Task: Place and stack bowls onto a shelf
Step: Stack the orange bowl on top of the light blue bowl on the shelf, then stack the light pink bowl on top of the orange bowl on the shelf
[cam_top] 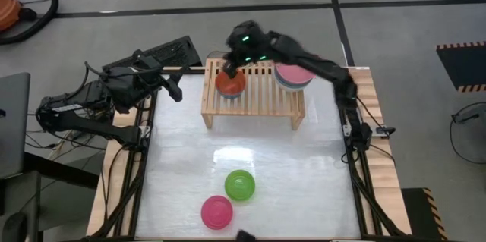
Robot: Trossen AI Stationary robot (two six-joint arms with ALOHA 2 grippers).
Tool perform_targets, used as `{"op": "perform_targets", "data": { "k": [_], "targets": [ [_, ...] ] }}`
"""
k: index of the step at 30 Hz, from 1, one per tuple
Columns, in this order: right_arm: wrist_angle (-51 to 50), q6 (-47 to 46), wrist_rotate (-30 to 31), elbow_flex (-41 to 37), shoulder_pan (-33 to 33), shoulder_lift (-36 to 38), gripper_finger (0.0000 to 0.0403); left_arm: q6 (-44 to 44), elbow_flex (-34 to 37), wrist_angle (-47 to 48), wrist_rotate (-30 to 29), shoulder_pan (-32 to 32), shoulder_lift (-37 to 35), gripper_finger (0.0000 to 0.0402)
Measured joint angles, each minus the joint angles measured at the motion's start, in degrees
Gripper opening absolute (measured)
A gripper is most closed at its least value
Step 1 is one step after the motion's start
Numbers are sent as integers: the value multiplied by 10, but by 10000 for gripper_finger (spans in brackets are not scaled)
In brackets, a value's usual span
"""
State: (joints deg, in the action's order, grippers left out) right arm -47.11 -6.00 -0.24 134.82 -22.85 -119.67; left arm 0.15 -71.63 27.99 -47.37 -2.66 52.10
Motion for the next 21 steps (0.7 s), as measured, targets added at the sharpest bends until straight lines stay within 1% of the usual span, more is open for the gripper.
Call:
{"op": "perform_targets", "data": {
  "k": [3, 5, 6, 8, 9, 10, 13, 15, 16, 18, 21],
  "targets": [
    [-71, 3, -40, 3, 9, 63, 54, -6, 0, 5, 3, 0, 0, 229],
    [-141, 4, -47, 3, 26, 101, 55, -14, 0, 21, 16, 0, 0, 229],
    [-169, 8, -48, 3, 37, 116, 56, -22, 0, 34, 27, 0, -1, 229],
    [-239, 14, -45, 2, 63, 141, 60, -56, 0, 66, 70, 0, 0, 229],
    [-271, 13, -41, 1, 77, 150, 63, -81, 0, 89, 106, 0, 0, 229],
    [-298, 6, -37, 1, 92, 159, 66, -110, 0, 119, 155, 0, 1, 229],
    [-377, -40, -16, 1, 135, 180, 79, -193, 3, 243, 329, 2, 11, 229],
    [-410, -69, 8, 1, 161, 189, 88, -237, 24, 319, 433, 19, 19, 229],
    [-420, -82, 21, 1, 174, 192, 92, -262, 40, 348, 469, 32, 24, 229],
    [-424, -106, 48, 1, 196, 194, 100, -315, 79, 371, 510, 66, 31, 229],
    [-425, -135, 79, 0, 218, 194, 107, -384, 148, 343, 543, 123, 33, 229]
  ]
}}
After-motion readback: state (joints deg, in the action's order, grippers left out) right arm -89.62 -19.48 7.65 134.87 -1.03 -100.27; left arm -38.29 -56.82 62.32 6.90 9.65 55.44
